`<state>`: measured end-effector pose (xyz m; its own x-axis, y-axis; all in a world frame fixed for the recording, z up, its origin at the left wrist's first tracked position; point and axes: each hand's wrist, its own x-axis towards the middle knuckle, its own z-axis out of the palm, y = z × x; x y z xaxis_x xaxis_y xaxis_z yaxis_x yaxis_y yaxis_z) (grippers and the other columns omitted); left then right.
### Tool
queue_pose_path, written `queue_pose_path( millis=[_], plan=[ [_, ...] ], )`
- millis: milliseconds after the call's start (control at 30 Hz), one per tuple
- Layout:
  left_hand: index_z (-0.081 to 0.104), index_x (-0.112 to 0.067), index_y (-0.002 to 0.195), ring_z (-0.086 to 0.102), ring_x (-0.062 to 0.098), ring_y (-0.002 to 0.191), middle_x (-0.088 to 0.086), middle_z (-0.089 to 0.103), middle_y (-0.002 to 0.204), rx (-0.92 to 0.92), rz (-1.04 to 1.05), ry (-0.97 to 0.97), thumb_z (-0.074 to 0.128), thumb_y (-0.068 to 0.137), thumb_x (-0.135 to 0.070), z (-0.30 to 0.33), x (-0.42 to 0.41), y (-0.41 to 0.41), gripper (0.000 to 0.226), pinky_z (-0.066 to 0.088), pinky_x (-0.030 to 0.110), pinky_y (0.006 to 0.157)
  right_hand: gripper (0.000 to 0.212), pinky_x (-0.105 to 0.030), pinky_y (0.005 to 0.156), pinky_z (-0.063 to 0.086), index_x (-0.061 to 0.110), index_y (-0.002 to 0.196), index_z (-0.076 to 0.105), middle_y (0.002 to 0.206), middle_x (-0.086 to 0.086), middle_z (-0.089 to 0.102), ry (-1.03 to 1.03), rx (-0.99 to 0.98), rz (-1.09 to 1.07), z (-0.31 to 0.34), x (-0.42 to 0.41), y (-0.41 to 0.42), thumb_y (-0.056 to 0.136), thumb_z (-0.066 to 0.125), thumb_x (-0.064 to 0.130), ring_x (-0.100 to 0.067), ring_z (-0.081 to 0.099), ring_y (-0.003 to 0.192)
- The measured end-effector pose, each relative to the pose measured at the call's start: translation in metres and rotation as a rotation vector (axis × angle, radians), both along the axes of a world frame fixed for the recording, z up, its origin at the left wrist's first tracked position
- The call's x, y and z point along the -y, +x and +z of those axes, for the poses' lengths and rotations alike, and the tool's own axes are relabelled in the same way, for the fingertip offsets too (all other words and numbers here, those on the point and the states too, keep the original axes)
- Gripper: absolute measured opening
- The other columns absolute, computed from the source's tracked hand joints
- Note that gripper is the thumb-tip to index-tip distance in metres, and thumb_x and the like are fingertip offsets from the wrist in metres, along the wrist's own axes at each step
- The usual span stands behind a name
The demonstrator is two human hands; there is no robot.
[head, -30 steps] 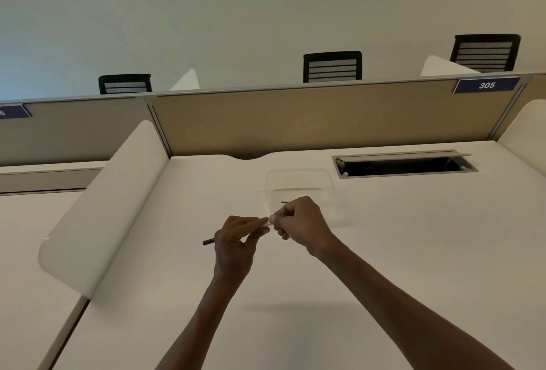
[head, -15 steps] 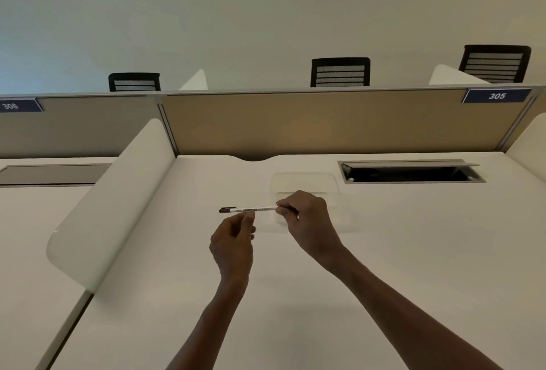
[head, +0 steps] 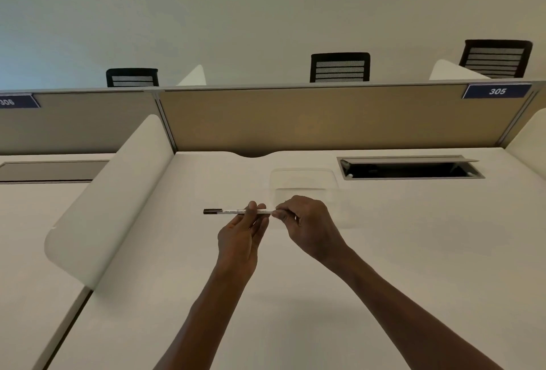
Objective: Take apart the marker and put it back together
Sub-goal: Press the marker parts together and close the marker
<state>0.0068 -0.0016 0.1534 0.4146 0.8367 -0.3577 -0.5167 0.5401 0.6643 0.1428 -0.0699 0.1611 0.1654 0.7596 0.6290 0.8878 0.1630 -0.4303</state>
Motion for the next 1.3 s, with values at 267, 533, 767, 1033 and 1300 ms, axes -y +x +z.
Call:
queue_pose_path(
  millis=[267,533,767,1033,1300],
  plan=[
    [0.076,-0.002,0.091,0.075,0.021,0.089,0.012,0.077,0.095,-0.016,0.016,0.055,0.072,0.074,-0.022,0.001,0.003,0.001,0.027,0.061,0.027,0.074,0.034,-0.030,0.051,0.039,0.012,0.079,0.054,0.064,0.005,0.052,-0.180,-0.107,-0.013,-0.005,-0.004,-0.001,0.101,0.043,0.035,-0.014,0.046,0.055],
    [0.073,-0.001,0.096,0.075,0.021,0.087,0.014,0.077,0.096,-0.014,-0.023,0.045,0.071,0.072,-0.021,0.001,0.002,-0.007,0.031,0.062,0.029,0.077,0.038,-0.036,0.053,0.037,0.018,0.064,0.043,0.056,0.005,0.044,-0.327,-0.085,-0.085,0.003,-0.002,-0.013,0.101,0.043,0.030,-0.016,0.043,0.052],
    [0.075,0.000,0.094,0.075,0.022,0.086,0.013,0.077,0.094,-0.054,-0.014,0.085,0.074,0.072,-0.022,0.004,-0.002,-0.010,0.031,0.061,0.027,0.072,0.041,-0.031,0.048,0.037,0.019,0.061,0.051,0.050,0.005,0.049,-0.478,-0.579,-0.109,0.013,-0.005,-0.024,0.097,0.041,0.035,-0.016,0.044,0.047],
    [0.080,-0.005,0.079,0.076,0.021,0.082,0.016,0.077,0.092,-0.065,-0.020,0.062,0.077,0.071,-0.023,0.005,-0.003,-0.013,0.020,0.059,0.024,0.064,0.034,-0.036,0.050,0.038,0.017,0.070,0.042,0.057,0.004,0.043,-0.291,-0.022,-0.096,0.005,-0.003,-0.021,0.101,0.041,0.030,-0.020,0.043,0.050],
    [0.081,-0.009,0.077,0.075,0.018,0.081,0.012,0.078,0.089,-0.084,-0.001,0.092,0.076,0.073,-0.023,0.004,-0.003,-0.015,0.016,0.059,0.023,0.066,0.040,-0.029,0.048,0.037,0.017,0.066,0.051,0.056,0.004,0.050,-0.551,-0.583,-0.131,0.018,-0.005,-0.032,0.098,0.038,0.036,-0.014,0.044,0.046]
  ],
)
